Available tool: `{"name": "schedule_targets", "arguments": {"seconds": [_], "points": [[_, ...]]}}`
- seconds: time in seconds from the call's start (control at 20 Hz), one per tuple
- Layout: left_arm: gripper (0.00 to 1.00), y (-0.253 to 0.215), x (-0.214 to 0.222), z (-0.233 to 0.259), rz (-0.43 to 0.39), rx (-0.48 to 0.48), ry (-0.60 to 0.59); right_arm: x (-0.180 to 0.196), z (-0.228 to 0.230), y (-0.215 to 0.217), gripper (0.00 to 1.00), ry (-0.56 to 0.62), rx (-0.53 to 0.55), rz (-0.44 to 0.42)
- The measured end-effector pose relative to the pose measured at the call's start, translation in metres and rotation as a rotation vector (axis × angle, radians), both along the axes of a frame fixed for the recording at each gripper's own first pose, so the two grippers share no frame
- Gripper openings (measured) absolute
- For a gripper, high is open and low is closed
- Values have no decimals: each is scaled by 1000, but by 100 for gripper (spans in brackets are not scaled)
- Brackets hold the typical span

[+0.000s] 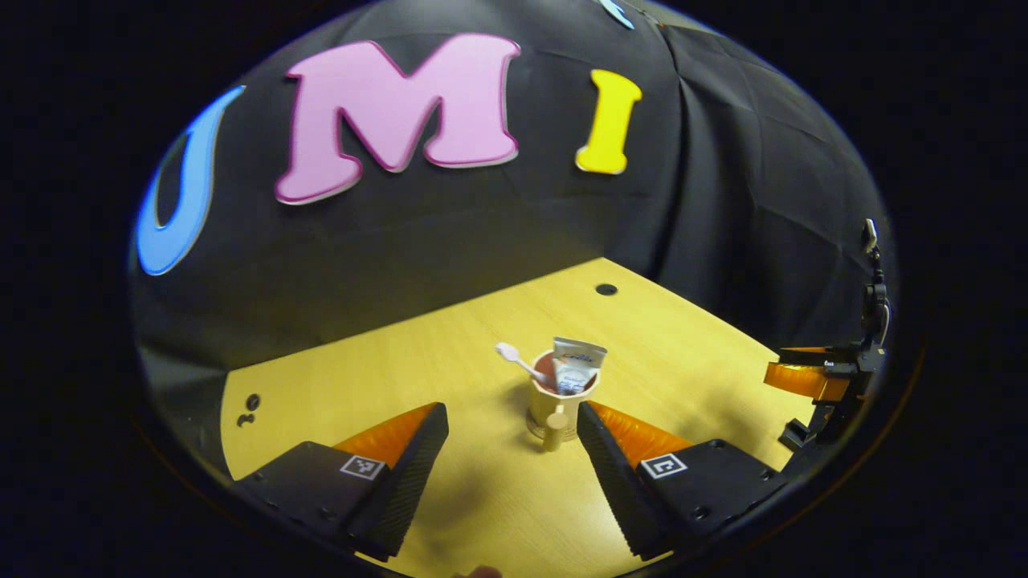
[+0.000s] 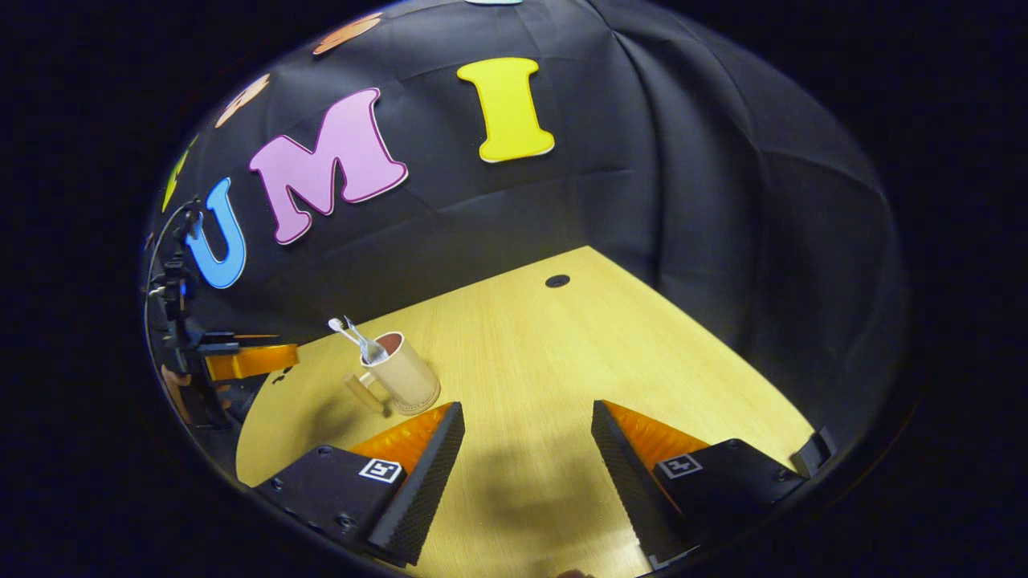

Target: Put the toothbrush and toothpaste on the desktop into the cup, then pick up the cup and place it on the coaster on the desktop.

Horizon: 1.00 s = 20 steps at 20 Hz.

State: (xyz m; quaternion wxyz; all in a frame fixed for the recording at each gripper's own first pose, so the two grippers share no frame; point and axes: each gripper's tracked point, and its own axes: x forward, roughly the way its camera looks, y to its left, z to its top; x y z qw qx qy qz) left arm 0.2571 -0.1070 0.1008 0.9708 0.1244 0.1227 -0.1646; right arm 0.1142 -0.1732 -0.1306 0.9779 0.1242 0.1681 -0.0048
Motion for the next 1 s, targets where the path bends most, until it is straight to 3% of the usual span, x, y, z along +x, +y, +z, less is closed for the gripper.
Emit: {"name": "schedule_targets", "arguments": {"seconds": [0.2, 0.45, 0.7, 1.0], "points": [[99, 53, -64, 25, 165, -149, -146, -14, 42, 8, 98, -79, -21, -19], [99, 115, -156, 37, 333, -234, -290, -52, 67, 29, 98, -117, -67, 18], [99, 139, -232, 35, 374, -334, -380, -95, 75, 54, 98, -123, -58, 64], [99, 131, -287, 18, 349, -354, -407, -148, 81, 61, 98, -171, -79, 55]]}}
